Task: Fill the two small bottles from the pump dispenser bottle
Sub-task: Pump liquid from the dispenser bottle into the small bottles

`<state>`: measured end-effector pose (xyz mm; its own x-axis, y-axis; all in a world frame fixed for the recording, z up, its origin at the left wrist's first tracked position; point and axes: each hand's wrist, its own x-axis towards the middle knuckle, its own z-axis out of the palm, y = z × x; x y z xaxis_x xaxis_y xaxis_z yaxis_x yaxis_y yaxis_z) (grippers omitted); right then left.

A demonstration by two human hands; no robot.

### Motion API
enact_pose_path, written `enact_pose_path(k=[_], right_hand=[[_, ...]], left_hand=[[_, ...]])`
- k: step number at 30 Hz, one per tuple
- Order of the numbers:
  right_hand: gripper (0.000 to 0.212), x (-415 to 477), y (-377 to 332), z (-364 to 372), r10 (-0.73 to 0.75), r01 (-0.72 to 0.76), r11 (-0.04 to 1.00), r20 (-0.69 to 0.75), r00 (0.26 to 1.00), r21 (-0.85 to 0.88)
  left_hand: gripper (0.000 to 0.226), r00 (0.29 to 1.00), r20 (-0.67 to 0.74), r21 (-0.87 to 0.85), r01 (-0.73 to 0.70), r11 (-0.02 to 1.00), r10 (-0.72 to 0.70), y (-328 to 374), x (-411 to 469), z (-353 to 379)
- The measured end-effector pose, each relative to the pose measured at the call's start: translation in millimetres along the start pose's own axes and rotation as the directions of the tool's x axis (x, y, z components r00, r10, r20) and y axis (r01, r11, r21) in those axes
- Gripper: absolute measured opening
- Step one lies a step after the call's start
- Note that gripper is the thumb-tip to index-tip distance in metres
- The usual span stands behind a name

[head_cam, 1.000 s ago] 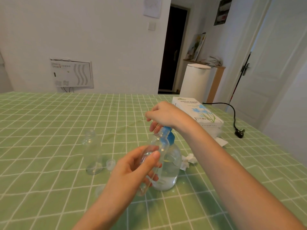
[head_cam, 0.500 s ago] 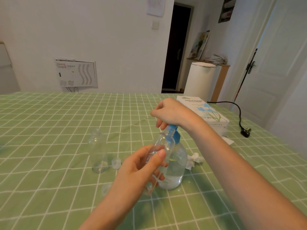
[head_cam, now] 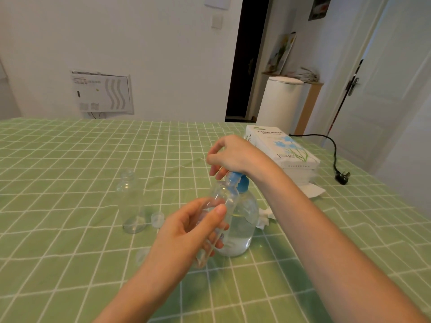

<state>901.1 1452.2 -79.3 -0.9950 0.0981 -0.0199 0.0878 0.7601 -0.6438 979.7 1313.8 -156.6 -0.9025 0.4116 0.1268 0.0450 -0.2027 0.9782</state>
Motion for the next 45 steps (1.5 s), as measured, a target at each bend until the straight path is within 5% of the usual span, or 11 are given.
enact_pose_path(k=[13, 31, 37, 45], right_hand=[[0.031, 2.1, -5.4, -5.7, -0.021, 0.02, 0.999, -0.025, 0.999, -0.044], [0.011, -0.4, -9.8, -10.5, -0.089, 0.087, 0.994, -0.032, 0.995, -0.072], [0.027, -0.2, -1.5, -2.1, -0.013, 0.012, 0.999, -0.005, 1.0, -0.05], [0.024, -1.7, -2.6, -2.5, -0.061, 0.058, 0.997, -0.078, 0.995, -0.042]], left_hand=[[0.037, 1.0, 0.016, 0.025, -0.022, 0.999, 0.022, 1.7, 1.7, 1.5], [0.037, 1.0, -0.001, 0.015, -0.014, 1.0, 0.014, 3.5, 2.3, 4.3], [0.044, 1.0, -0.013, 0.004, -0.008, 1.0, 0.008, 1.0, 0.1, 5.2], [0.045, 1.0, -0.008, 0.002, -0.018, 1.0, 0.018, 0.9, 0.5, 4.6]])
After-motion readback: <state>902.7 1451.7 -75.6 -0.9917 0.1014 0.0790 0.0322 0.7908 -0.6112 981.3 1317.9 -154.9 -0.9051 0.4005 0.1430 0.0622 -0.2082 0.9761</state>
